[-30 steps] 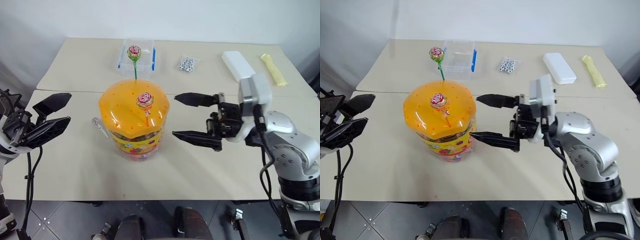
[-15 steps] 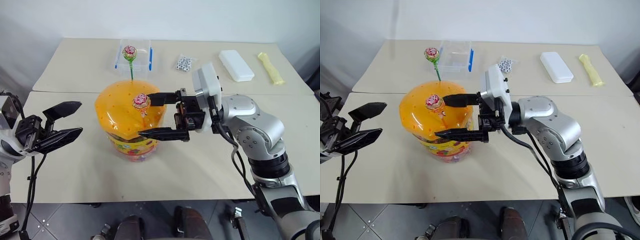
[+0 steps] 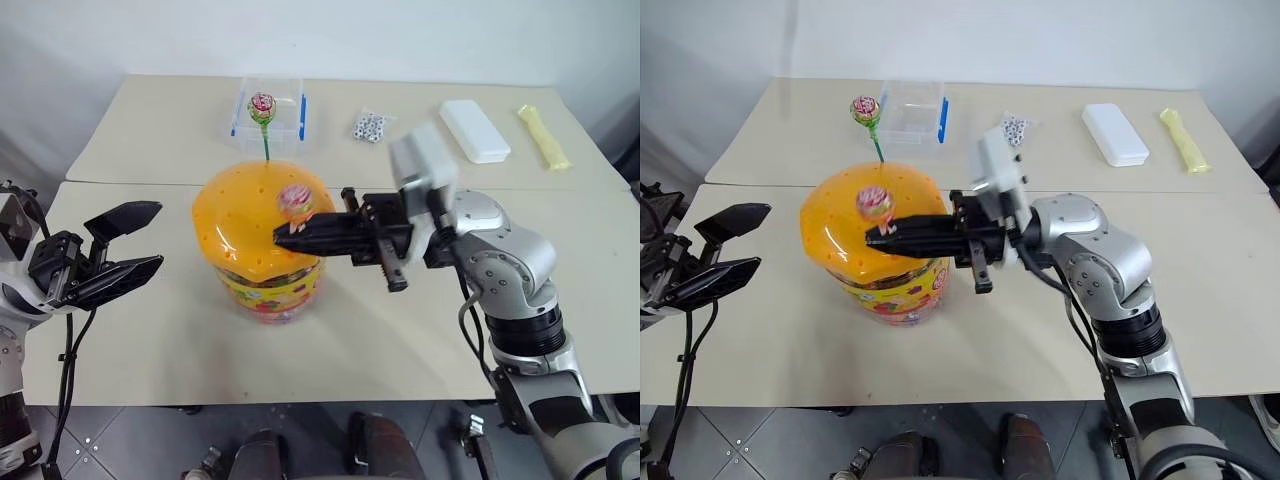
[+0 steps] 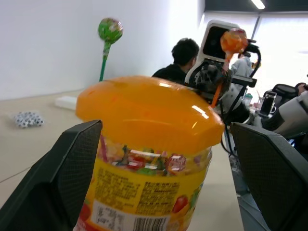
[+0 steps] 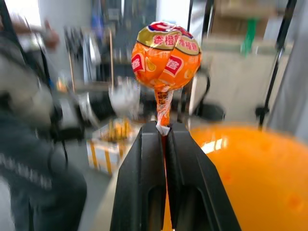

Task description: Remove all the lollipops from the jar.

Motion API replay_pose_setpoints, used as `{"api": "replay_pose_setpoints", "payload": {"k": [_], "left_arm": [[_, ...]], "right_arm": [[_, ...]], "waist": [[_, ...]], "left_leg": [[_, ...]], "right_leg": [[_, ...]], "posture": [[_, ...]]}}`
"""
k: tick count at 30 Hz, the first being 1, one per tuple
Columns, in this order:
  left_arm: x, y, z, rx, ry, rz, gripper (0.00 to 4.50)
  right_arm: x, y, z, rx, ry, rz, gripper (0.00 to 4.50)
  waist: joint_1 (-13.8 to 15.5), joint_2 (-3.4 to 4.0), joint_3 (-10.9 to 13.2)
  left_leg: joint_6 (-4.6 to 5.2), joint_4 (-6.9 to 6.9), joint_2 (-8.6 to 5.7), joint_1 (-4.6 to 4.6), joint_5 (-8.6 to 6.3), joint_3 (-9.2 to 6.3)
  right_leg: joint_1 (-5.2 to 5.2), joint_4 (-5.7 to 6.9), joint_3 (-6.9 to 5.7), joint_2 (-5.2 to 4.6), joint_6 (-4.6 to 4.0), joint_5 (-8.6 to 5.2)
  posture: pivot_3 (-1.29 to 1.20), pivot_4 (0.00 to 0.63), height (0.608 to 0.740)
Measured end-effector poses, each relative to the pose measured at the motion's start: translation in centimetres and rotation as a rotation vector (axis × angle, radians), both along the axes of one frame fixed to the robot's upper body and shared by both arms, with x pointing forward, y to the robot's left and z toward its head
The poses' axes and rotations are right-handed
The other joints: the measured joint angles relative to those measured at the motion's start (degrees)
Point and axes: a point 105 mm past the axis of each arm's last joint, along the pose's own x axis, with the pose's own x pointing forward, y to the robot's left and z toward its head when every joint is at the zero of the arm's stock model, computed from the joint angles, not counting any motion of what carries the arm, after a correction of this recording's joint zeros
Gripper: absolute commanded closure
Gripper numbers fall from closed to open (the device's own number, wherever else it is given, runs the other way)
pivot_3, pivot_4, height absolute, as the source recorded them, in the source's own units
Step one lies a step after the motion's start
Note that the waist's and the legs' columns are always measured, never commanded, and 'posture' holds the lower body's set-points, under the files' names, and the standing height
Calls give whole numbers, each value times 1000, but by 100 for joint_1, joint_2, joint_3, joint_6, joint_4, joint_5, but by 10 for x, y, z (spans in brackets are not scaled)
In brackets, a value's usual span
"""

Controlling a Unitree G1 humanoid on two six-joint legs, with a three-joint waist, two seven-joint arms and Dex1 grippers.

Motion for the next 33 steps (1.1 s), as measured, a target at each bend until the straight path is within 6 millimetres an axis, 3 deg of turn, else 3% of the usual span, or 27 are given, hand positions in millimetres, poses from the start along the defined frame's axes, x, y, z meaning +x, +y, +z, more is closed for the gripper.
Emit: {"api": "replay_pose_setpoints", "payload": {"k": [5,8,10,14,17,22,24,27,33], "left_arm": [[-7,-6,20,-64,-70,-17,0],[-14,-12,19,-50,-70,-39,0],[-17,-15,14,-36,-47,-47,0],[-25,-18,10,-7,-30,-63,0],[-32,-24,3,78,-16,-96,0],[-33,-19,-18,236,5,-69,0],[-32,-16,-20,263,-8,-51,0],[-30,-13,-24,282,-11,-35,0],[-29,-9,-31,286,12,-24,0]], "right_arm": [[15,-26,18,57,88,-68,4436],[28,-58,23,43,113,-211,4436],[33,-87,15,-4,133,-330,4436],[42,-169,-33,-181,319,-683,4436],[43,-211,-77,-355,404,-906,4436],[56,-272,-143,-630,494,-1270,4436],[57,-281,-158,-719,495,-1320,4436],[58,-283,-168,-749,515,-1304,3734],[55,-283,-165,-767,520,-1231,1804]], "waist": [[9,0,0],[16,1,0],[39,0,0],[154,0,1],[158,2,0],[87,11,-1],[88,30,-4],[91,44,-2],[108,47,-1]], "left_leg": [[0,7,0,-2,0,-2],[0,-2,-1,-2,0,-3],[0,-9,-2,-7,-1,-8],[2,-12,-2,-11,-5,1],[3,-6,-2,-2,-4,22],[3,-4,0,15,12,64],[2,-5,1,14,12,64],[1,-11,1,8,11,64],[0,-12,2,1,10,63]], "right_leg": [[1,0,1,-3,0,0],[1,-2,0,-4,0,0],[1,-12,-7,-3,0,0],[0,-32,-4,-2,1,0],[3,-35,11,0,1,0],[5,-40,46,4,-16,-9],[2,-39,48,3,-16,-9],[-8,-33,47,3,-14,-8],[-17,-32,45,3,-12,-7]], "posture": [[0,150,740],[0,150,740],[0,150,740],[0,150,740],[0,150,740],[0,150,740],[0,150,740],[0,150,740],[0,150,740]]}}
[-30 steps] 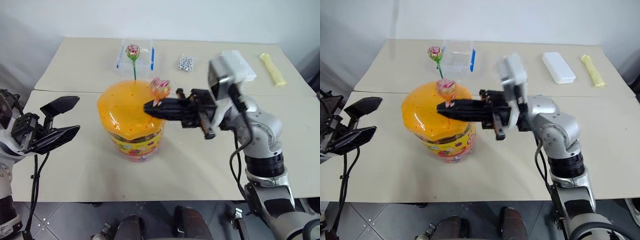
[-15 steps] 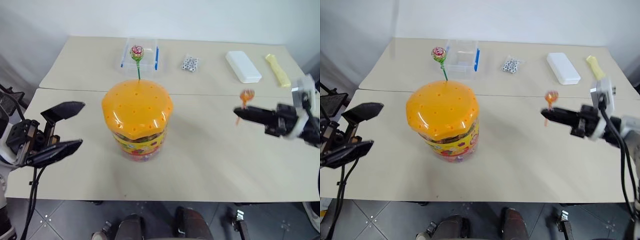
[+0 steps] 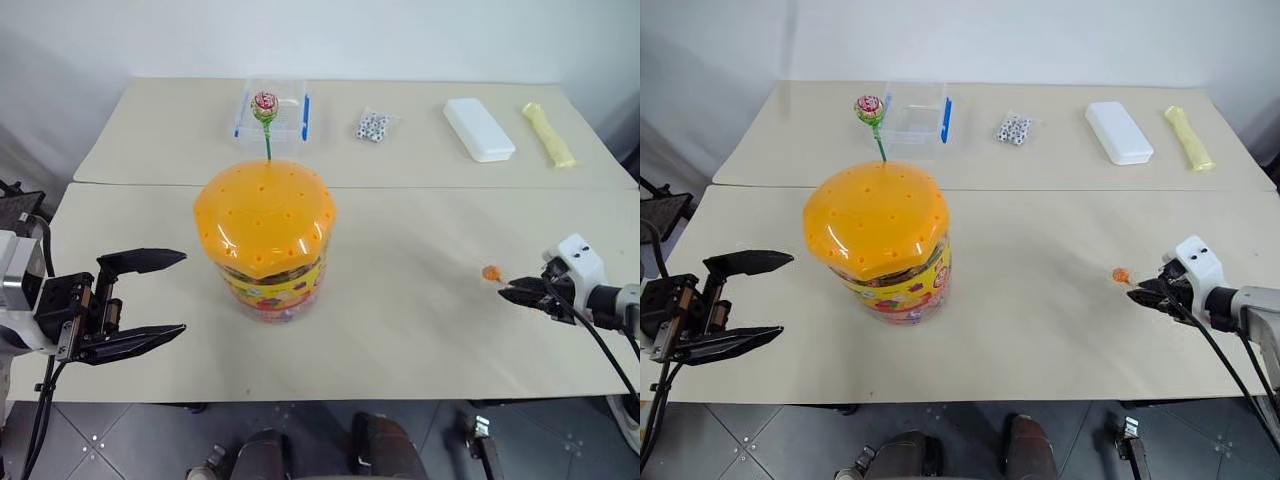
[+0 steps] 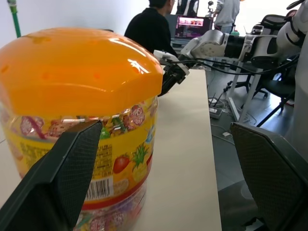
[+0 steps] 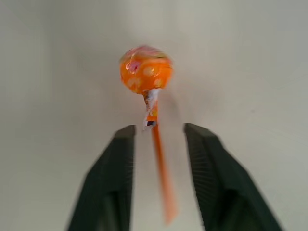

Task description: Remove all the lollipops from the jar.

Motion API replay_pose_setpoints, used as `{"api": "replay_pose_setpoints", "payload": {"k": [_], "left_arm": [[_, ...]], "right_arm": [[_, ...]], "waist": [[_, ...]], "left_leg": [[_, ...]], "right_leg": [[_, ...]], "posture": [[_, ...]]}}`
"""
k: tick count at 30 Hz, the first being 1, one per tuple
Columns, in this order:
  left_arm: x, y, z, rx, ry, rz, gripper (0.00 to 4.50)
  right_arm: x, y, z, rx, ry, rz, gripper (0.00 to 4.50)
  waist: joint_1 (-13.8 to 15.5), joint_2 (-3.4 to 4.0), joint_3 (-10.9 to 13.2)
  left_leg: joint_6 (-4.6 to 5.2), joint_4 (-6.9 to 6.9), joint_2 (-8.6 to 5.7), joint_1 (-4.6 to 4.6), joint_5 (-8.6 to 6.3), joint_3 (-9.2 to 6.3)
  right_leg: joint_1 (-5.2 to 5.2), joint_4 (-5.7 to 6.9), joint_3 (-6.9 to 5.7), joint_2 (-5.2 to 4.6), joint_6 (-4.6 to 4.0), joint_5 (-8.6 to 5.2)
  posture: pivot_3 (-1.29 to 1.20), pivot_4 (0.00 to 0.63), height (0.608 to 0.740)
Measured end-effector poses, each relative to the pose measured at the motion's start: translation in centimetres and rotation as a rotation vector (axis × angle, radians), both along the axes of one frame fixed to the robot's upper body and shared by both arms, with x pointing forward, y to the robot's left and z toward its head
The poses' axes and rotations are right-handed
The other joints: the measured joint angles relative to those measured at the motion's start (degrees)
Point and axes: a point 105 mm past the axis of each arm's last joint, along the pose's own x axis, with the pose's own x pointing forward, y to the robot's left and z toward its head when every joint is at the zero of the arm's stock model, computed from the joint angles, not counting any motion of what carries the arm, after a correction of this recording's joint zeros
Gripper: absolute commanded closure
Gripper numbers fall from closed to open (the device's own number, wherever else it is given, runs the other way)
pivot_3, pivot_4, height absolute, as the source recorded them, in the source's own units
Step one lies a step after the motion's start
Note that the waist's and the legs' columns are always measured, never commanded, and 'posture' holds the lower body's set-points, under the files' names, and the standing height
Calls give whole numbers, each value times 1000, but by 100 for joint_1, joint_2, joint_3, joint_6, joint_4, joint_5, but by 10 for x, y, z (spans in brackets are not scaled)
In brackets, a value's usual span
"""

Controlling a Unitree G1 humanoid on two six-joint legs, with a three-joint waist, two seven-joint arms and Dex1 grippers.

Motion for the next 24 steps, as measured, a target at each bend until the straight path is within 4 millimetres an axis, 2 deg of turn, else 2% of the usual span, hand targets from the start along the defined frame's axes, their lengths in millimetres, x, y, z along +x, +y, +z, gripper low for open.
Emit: {"api": "replay_pose_setpoints", "payload": {"k": [2,4,5,7,9,10,11,13,16,19,22,24], "left_arm": [[1,2,-2,-18,7,15,0],[3,5,-2,-43,9,36,0],[3,8,0,-71,0,61,0],[7,15,3,-176,-23,127,0],[9,19,4,-237,-19,159,0],[9,22,4,-268,-15,181,0],[9,25,3,-284,-6,197,0],[9,31,2,-305,6,229,0],[11,33,2,-321,7,241,0],[14,36,1,-339,13,260,0],[15,36,1,-348,10,262,0],[15,35,0,-358,8,262,0]], "right_arm": [[-4,-2,6,3,4,48,1135],[-4,3,20,40,-49,117,500],[-3,16,37,143,-117,190,500],[2,63,94,383,-302,385,500],[-9,108,145,472,-417,580,500],[-12,127,164,493,-467,624,500],[-13,142,175,511,-492,648,500],[-2,173,184,544,-489,638,500],[14,229,185,565,-433,627,500],[19,266,187,555,-412,657,500],[31,285,179,536,-386,618,500],[37,293,182,552,-388,586,500]], "waist": [[36,1,1],[44,1,1],[44,0,1],[-48,19,8],[-102,27,11],[-110,16,5],[-102,5,-2],[-109,-2,-5],[-99,-1,-5],[-91,-2,-6],[-117,-6,-8],[-144,-6,-8]], "left_leg": [[1,4,-1,0,0,2],[1,5,0,0,0,5],[2,6,1,1,0,5],[2,5,9,14,0,-11],[-1,6,10,14,0,-33],[-7,5,14,13,-3,-39],[-11,4,16,7,-5,-45],[-12,5,11,-1,-6,-44],[-12,5,5,-22,-6,-40],[-12,5,2,-42,-6,-41],[-12,5,-4,-51,-6,-44],[-12,5,-3,-52,-6,-45]], "right_leg": [[0,-1,2,0,0,0],[1,-2,5,0,0,0],[0,-1,6,1,0,0],[-1,6,28,1,-6,2],[-15,40,23,0,-6,2],[-22,51,19,1,-6,2],[-26,52,13,3,-6,2],[-34,53,9,-3,-6,2],[-53,54,4,-5,-5,3],[-53,57,-35,-5,-5,3],[-53,50,-48,-6,-2,5],[-53,48,-56,-5,0,5]], "posture": [[0,150,740],[0,150,740],[0,150,740],[0,150,740],[0,150,740],[0,150,740],[0,150,740],[0,150,740],[0,150,740],[0,150,740],[0,150,740],[0,150,740]]}}
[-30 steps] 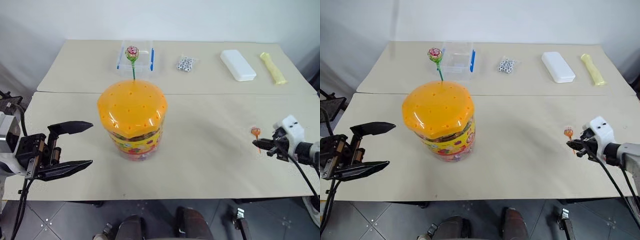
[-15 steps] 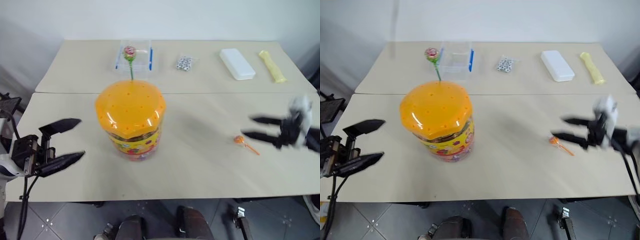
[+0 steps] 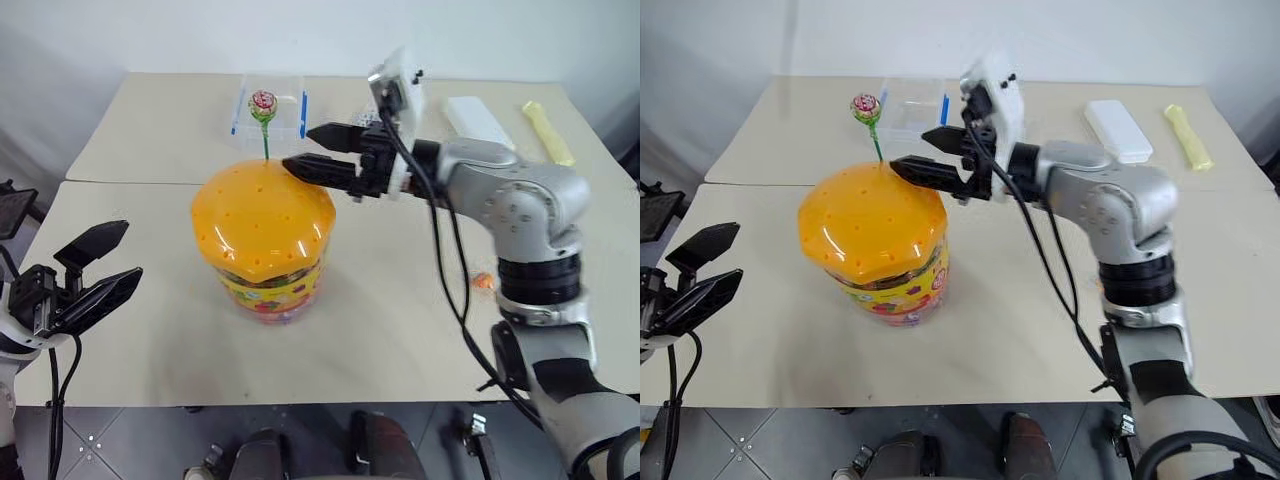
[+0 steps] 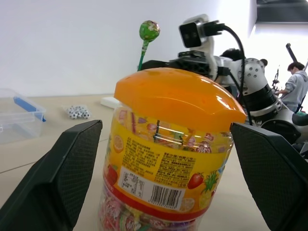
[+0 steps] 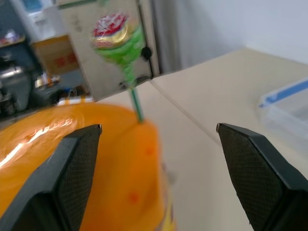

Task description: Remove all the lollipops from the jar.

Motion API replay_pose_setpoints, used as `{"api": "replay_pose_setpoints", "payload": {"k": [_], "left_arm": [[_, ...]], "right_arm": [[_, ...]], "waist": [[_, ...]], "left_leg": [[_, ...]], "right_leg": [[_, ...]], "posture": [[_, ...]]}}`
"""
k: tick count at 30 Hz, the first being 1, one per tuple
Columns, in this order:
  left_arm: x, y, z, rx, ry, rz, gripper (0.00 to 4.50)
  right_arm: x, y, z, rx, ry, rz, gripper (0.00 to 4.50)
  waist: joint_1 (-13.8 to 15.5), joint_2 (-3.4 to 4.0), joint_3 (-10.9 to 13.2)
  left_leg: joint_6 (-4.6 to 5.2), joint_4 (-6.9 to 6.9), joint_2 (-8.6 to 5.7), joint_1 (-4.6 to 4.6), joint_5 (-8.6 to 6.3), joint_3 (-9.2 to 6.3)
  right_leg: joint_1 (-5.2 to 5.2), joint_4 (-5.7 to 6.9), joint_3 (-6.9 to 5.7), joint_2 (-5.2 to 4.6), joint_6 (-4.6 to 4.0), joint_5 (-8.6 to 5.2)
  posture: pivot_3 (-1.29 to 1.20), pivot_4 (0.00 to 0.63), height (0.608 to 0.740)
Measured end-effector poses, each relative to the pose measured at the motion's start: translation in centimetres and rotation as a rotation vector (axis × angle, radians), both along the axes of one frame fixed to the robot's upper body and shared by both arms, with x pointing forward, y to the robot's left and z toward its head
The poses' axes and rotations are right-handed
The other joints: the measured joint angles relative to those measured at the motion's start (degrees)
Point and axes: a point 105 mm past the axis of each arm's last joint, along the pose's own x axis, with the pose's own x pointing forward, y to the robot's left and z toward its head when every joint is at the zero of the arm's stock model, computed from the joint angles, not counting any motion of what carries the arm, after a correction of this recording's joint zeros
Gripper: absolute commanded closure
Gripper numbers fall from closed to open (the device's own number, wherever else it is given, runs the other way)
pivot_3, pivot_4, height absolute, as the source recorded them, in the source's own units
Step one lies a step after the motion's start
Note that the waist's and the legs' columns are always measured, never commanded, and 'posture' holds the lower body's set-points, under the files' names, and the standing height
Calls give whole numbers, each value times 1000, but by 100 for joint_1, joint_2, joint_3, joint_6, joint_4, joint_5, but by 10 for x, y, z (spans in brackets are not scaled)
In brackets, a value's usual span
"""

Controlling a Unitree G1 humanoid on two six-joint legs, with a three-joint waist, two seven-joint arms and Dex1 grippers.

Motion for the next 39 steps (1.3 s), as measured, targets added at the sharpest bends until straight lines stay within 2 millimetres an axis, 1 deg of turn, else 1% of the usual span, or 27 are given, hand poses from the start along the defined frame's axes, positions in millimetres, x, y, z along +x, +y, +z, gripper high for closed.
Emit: {"api": "replay_pose_setpoints", "payload": {"k": [4,6,8,10,16,18,20,24,25,29,34,35,37,38,39], "left_arm": [[0,0,-2,-13,7,4,0],[-1,0,-1,-40,-3,4,0],[0,-3,2,-72,-21,-9,0],[-1,-8,6,-73,-42,-26,0],[-3,-13,14,-94,-79,-35,0],[-3,-16,16,-91,-93,-38,0],[-2,-16,15,-101,-95,-37,0],[-2,-20,15,-110,-101,-32,0],[-2,-22,16,-107,-103,-35,0],[-1,-25,17,-105,-102,-33,0],[0,-27,20,-95,-117,-42,0],[0,-27,20,-89,-120,-50,0],[0,-28,22,-67,-125,-70,0],[0,-28,24,-49,-126,-84,0],[0,-28,25,-36,-123,-99,0]], "right_arm": [[-3,10,0,17,6,31,500],[-7,22,1,30,18,70,500],[-14,39,4,31,24,126,500],[-18,48,6,17,18,156,500],[-8,48,7,15,53,134,500],[-5,48,7,8,56,119,900],[-1,47,6,3,60,106,1424],[0,46,5,-3,54,112,2742],[1,46,5,-2,48,111,3162],[2,48,7,10,28,119,4458],[2,46,12,46,3,143,4483],[2,43,18,72,-6,154,4483],[-1,33,35,124,-61,180,4483],[-3,25,47,150,-111,191,4483],[-5,16,54,160,-148,195,4483]], "waist": [[-40,0,0],[-83,0,0],[-128,0,0],[-143,0,0],[-153,0,0],[-155,0,0],[-155,0,0],[-157,0,0],[-157,0,0],[-158,0,0],[-157,0,0],[-156,0,0],[-156,0,0],[-148,0,0],[-127,0,0]], "left_leg": [[-4,2,5,0,3,-1],[-4,7,5,0,4,0],[-6,8,6,1,7,-1],[-7,6,7,2,7,-7],[-7,3,4,2,7,-7],[-7,4,5,2,7,-7],[-7,4,5,2,7,-7],[-7,2,5,2,7,-7],[-7,2,5,2,7,-7],[-7,2,5,2,7,-7],[-7,2,5,1,7,-7],[-7,2,5,-1,7,-7],[-7,3,5,-5,7,-8],[-7,2,5,-5,7,-13],[-7,3,4,-6,7,-15]], "right_leg": [[2,0,-3,3,0,0],[2,1,1,2,0,0],[2,4,2,3,0,0],[3,7,-1,4,0,0],[3,5,-2,3,0,0],[4,6,-1,3,0,0],[4,5,-1,3,0,0],[3,5,0,3,0,0],[3,5,-1,3,0,0],[3,5,0,3,0,0],[3,4,-1,3,0,0],[2,3,-1,3,0,0],[1,-1,-3,4,0,0],[2,-1,-8,4,0,0],[3,-1,-10,3,0,0]], "posture": [[0,150,740],[0,150,740],[0,150,740],[0,150,740],[0,150,740],[0,150,740],[0,150,740],[0,150,740],[0,150,740],[0,150,740],[0,150,740],[0,150,740],[0,150,740],[0,150,740],[0,150,740]]}}
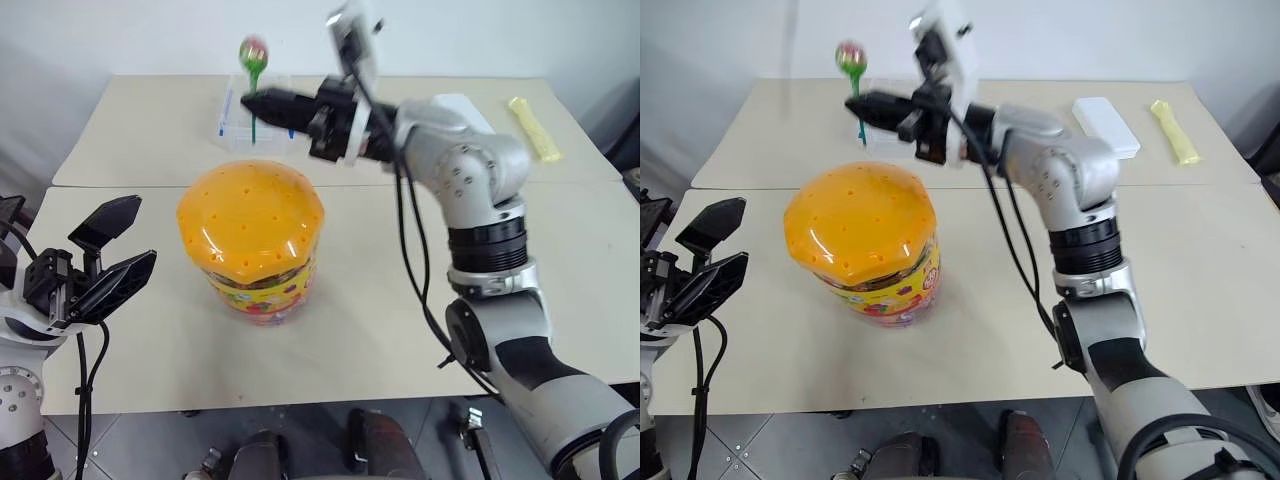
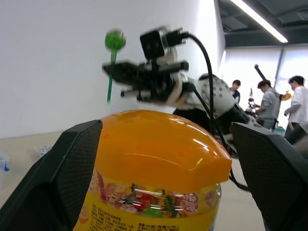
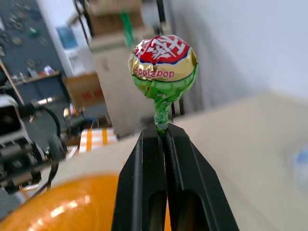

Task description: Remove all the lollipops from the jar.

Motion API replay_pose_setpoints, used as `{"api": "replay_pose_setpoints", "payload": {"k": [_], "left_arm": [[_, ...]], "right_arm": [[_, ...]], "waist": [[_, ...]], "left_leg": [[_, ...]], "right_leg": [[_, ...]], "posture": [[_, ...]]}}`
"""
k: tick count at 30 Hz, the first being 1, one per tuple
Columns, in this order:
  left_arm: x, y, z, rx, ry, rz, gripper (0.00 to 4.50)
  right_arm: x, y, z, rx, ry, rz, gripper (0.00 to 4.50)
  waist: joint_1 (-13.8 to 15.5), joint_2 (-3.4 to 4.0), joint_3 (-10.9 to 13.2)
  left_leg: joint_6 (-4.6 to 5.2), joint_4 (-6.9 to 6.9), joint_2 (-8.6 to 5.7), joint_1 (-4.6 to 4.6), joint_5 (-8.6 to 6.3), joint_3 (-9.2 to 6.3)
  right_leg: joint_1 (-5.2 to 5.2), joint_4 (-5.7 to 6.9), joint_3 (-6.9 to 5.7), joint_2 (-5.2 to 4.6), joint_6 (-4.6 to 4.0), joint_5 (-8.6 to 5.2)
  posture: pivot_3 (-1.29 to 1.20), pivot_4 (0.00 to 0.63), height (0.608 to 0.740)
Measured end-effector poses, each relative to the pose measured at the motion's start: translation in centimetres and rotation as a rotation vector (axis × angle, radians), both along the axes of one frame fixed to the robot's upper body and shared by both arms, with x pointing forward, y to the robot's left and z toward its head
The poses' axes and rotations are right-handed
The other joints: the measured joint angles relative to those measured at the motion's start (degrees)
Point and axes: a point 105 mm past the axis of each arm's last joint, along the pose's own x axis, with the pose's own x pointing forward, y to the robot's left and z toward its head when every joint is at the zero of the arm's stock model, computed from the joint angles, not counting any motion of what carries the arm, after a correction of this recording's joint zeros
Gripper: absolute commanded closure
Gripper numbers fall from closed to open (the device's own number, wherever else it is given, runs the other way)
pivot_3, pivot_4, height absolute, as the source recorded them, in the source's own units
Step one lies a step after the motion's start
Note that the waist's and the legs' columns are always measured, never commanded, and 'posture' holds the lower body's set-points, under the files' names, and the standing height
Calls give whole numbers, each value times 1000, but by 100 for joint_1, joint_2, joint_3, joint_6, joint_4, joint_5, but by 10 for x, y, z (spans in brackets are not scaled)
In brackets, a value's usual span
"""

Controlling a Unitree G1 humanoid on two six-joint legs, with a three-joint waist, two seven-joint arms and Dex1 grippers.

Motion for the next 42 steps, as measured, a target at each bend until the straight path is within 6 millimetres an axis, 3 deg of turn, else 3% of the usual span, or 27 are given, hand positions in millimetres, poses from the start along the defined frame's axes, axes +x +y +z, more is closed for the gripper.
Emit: {"api": "replay_pose_setpoints", "payload": {"k": [4,7,10,13,16,18,22,25,30,39,42], "left_arm": [[-3,-2,3,63,-4,-56,0],[-7,-6,4,154,17,-130,0],[-15,-4,-9,265,77,-188,0],[-12,-6,-24,328,93,-201,0],[-12,-10,-33,365,91,-229,0],[-12,-10,-36,364,100,-232,0],[-12,-10,-38,360,111,-243,0],[-11,-11,-39,359,118,-246,0],[-10,-10,-45,351,178,-227,0],[0,4,-70,454,330,-58,0],[1,12,-81,515,338,7,0]], "right_arm": [[-2,-39,21,56,-74,-32,4483],[-1,-75,17,-31,-79,-107,4483],[-5,-165,-34,-335,69,-347,4483],[-17,-205,-86,-577,235,-475,4483],[-26,-256,-139,-815,418,-716,4483],[-33,-280,-165,-912,501,-808,4483],[-55,-296,-208,-1031,624,-814,4483],[-53,-301,-223,-1023,641,-852,4483],[-41,-335,-235,-1002,640,-1017,3163],[-45,-329,-225,-970,507,-917,76],[-44,-307,-195,-806,295,-765,32]], "waist": [[6,0,0],[19,0,0],[200,6,3],[187,12,7],[149,12,8],[141,12,8],[177,13,8],[177,13,8],[179,14,8],[194,17,8],[192,16,8]], "left_leg": [[0,1,-3,-6,0,-1],[0,-2,2,-9,0,-5],[11,-5,-8,-20,-10,-10],[13,-7,-5,-26,-12,12],[7,-1,2,-15,-7,33],[11,3,2,-4,1,51],[12,3,3,24,4,66],[12,1,1,25,4,76],[12,-6,1,27,4,77],[12,-6,1,28,3,79],[12,-9,2,33,4,79]], "right_leg": [[-1,-3,-3,-3,1,0],[-2,-5,-7,1,0,0],[-1,-26,-13,-11,1,0],[-6,-44,-14,-8,9,0],[-5,-40,1,-5,7,-1],[-5,-38,24,-5,2,-3],[10,-34,46,-6,-2,-3],[5,-34,54,-7,-1,-3],[2,-33,52,-5,-1,-3],[4,-35,54,-4,-1,-3],[6,-35,53,2,-1,-3]], "posture": [[0,150,740],[0,150,740],[0,150,740],[0,150,740],[0,150,740],[0,150,740],[0,150,740],[0,150,740],[0,150,740],[0,150,740],[0,150,740]]}}
